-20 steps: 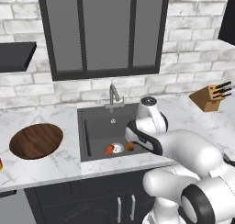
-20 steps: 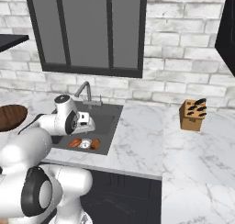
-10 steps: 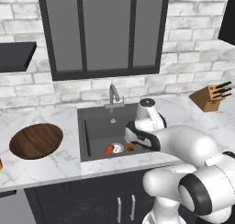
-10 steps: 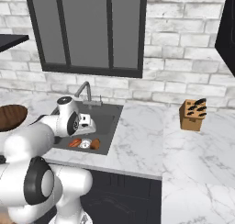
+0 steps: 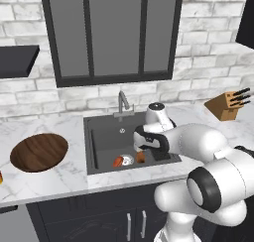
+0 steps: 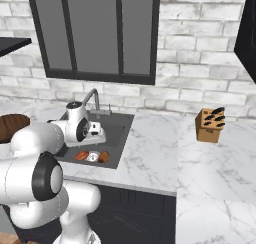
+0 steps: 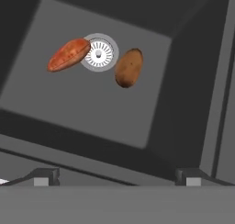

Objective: Remove the potato and sweet potato from the sink. Then move the bowl and cup from the counter to the sink for washing.

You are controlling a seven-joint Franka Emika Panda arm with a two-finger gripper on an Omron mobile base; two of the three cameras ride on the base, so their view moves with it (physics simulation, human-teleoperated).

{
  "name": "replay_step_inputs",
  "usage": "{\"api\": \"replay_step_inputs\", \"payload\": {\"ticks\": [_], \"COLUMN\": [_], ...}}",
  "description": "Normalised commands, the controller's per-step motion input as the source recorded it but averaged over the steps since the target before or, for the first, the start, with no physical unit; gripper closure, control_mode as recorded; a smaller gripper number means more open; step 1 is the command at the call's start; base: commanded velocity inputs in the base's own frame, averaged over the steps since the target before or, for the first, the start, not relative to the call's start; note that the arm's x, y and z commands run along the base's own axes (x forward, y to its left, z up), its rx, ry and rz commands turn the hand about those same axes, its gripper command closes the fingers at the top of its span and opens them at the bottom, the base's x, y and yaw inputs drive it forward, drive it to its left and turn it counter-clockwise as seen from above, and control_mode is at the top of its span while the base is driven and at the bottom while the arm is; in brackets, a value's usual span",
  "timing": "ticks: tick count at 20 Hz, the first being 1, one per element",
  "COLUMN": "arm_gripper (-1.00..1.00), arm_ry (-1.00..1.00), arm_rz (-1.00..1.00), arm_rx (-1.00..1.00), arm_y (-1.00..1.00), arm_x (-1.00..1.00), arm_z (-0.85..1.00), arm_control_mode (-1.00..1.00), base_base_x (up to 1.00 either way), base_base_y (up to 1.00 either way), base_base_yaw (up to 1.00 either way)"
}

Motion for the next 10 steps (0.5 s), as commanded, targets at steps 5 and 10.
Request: {"api": "replay_step_inputs", "payload": {"ticks": [5, 10], "arm_gripper": [-1.0, -1.0], "arm_ry": [0.02, 0.0], "arm_rz": [0.0, 0.0], "arm_rx": [0.0, 0.0], "arm_y": [0.02, 0.01], "arm_x": [0.11, 0.08], "arm_z": [-0.08, -0.11], "arm_control_mode": [-1.0, -1.0], "base_base_x": [0.0, 0.0], "base_base_y": [0.0, 0.0], "base_base_yaw": [0.0, 0.0]}}
